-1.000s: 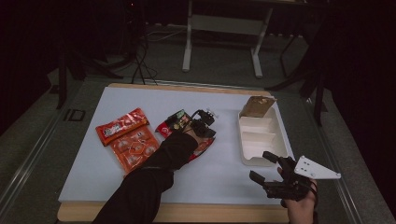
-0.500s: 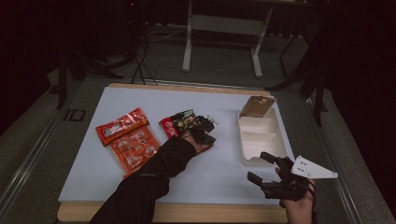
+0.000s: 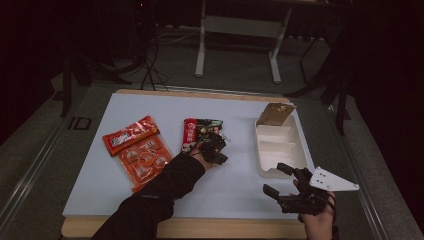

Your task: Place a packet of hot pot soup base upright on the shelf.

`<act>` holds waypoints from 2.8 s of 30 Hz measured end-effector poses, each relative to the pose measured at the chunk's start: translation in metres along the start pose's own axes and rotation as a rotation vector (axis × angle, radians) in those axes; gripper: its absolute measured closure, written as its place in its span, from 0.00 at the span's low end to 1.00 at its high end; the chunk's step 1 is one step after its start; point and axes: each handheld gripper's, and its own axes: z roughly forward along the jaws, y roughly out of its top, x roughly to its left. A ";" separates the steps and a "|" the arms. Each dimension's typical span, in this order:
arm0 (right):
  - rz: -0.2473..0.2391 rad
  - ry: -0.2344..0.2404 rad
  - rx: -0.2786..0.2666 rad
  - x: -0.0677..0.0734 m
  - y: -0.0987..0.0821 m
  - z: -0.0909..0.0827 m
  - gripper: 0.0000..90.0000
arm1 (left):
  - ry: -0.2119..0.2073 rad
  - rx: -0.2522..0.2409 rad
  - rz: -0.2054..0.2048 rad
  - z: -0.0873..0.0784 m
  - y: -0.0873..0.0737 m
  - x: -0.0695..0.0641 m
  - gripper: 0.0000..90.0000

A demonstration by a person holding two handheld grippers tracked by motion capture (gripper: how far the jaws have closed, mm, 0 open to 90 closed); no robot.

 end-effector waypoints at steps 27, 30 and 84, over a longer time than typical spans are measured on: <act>-0.005 0.011 0.007 0.001 0.000 0.005 0.15 | -0.024 -0.198 -0.040 -0.060 -0.025 0.022 0.99; -0.004 0.011 0.008 0.000 0.000 0.007 0.15 | 0.004 -0.217 -0.056 -0.070 -0.029 0.033 0.98; -0.013 0.028 0.057 0.002 -0.003 0.016 0.15 | 0.175 -0.199 -0.275 -0.014 -0.010 0.154 0.64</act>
